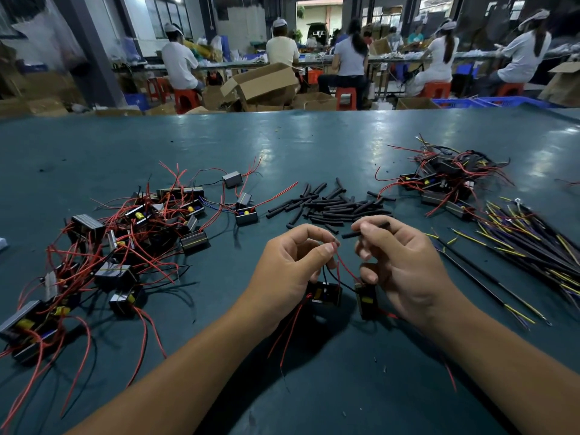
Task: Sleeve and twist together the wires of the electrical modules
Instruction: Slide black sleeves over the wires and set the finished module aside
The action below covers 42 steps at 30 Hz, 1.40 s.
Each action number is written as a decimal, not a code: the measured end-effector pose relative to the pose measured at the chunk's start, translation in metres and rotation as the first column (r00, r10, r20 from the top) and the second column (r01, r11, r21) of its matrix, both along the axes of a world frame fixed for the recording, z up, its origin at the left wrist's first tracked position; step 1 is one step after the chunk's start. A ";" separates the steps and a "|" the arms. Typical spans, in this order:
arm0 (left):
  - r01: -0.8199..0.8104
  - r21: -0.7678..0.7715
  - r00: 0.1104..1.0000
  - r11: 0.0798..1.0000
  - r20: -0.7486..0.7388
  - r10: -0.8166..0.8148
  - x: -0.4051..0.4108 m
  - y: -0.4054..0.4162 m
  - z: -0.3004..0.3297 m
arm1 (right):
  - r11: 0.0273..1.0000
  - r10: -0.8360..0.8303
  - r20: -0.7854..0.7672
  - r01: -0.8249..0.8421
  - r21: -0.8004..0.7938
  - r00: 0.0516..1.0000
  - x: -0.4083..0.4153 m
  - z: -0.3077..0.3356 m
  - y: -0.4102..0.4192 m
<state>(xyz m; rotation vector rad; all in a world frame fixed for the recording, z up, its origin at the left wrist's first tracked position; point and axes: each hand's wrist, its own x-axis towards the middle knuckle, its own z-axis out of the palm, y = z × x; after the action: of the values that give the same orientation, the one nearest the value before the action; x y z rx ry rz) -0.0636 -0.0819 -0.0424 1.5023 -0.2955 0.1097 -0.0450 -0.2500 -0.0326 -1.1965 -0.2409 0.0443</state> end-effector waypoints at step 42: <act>-0.093 0.304 0.983 0.948 0.180 0.039 -0.008 0.001 0.007 | 0.940 -0.038 0.249 0.119 -0.319 0.968 0.007 0.001 -0.002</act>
<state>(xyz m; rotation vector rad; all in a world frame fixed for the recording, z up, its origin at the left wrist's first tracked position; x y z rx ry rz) -0.0712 -0.0809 -0.0353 1.8214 -0.4156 0.2577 -0.0381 -0.2519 -0.0315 -1.5498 -0.4089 -0.1371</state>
